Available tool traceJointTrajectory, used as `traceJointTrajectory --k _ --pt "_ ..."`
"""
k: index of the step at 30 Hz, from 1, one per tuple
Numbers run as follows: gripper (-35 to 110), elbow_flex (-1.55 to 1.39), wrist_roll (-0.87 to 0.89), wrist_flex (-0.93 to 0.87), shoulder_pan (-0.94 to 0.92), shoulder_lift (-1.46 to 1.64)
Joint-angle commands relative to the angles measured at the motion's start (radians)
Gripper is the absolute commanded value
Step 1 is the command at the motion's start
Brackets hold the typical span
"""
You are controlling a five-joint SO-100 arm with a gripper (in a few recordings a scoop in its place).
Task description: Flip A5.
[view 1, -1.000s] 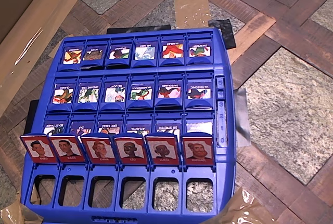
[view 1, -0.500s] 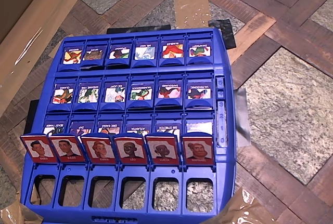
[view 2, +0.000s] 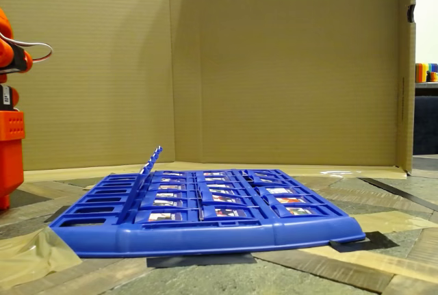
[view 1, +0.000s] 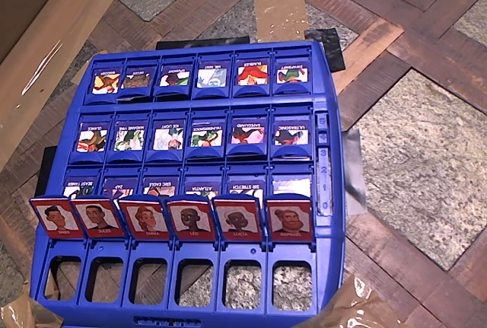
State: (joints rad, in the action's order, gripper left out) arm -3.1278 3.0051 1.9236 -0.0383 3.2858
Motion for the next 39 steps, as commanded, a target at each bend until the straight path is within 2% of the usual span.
traceJointTrajectory --k 1,10,39 --pt "0 -0.005 -0.006 -0.026 -0.006 0.000" --pt "0 0.035 -0.014 -0.433 -0.041 -0.021" --pt "0 0.440 -0.044 -1.243 -0.275 -0.554"
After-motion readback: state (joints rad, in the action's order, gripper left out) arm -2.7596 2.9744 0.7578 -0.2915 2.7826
